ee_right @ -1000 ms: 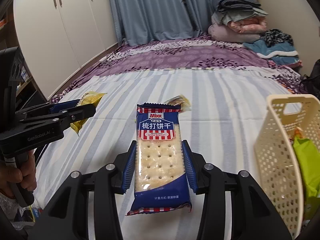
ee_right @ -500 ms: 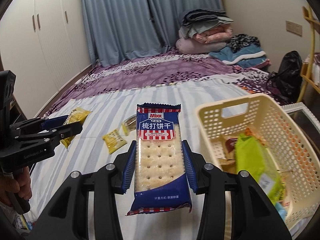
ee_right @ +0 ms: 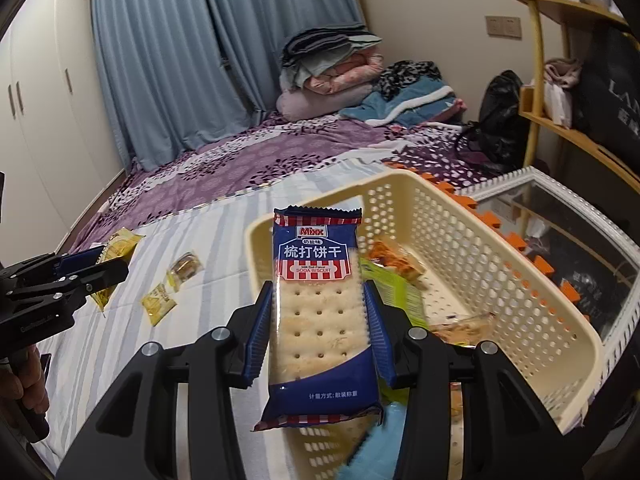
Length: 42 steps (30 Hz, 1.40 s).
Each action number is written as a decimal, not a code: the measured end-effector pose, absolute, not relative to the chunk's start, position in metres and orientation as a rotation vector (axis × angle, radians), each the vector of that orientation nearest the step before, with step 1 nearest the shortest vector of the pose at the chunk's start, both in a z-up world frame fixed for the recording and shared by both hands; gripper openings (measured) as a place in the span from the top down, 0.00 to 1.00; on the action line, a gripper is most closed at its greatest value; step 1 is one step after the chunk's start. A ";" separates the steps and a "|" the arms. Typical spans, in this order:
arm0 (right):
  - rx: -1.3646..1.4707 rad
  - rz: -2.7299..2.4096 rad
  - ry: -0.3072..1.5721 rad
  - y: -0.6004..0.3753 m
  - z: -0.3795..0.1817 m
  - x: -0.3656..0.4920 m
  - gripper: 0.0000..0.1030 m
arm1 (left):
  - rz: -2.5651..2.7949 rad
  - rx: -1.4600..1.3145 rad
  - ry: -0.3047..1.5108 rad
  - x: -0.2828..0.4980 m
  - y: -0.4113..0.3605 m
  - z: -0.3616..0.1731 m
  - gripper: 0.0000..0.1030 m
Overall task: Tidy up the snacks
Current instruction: 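Carry the biscuit packet and cracker pack to the basket with both tools, then open both tools to release the packets into the basket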
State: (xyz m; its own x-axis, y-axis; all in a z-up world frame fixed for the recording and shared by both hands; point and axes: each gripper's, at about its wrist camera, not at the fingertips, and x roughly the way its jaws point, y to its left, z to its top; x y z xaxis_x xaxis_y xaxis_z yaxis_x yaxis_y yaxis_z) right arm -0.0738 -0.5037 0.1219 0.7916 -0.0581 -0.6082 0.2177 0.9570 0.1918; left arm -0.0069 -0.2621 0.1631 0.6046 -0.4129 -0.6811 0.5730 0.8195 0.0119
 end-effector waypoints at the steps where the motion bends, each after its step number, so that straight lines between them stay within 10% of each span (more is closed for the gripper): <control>1: 0.264 -0.160 0.640 -0.508 0.122 -0.076 0.57 | -0.588 0.248 0.718 -0.008 -0.269 0.164 0.54; 32: 0.362 -0.360 0.593 -0.582 0.114 -0.119 0.53 | -0.867 0.314 0.723 -0.023 -0.405 0.173 0.54; 37: 0.368 -0.376 0.587 -0.587 0.115 -0.121 0.50 | -0.943 0.273 0.756 -0.026 -0.415 0.167 0.24; 42: 0.374 -0.377 0.585 -0.587 0.115 -0.121 0.49 | -0.905 0.258 0.766 -0.019 -0.406 0.163 0.24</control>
State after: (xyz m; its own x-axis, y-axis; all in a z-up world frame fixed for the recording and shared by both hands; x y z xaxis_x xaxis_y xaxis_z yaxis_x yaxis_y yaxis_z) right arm -0.1205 -0.5869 0.1151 0.7699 -0.2355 -0.5931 0.4432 0.8660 0.2315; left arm -0.0194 -0.4058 0.1633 0.3798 -0.6112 -0.6944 0.7858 0.6092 -0.1064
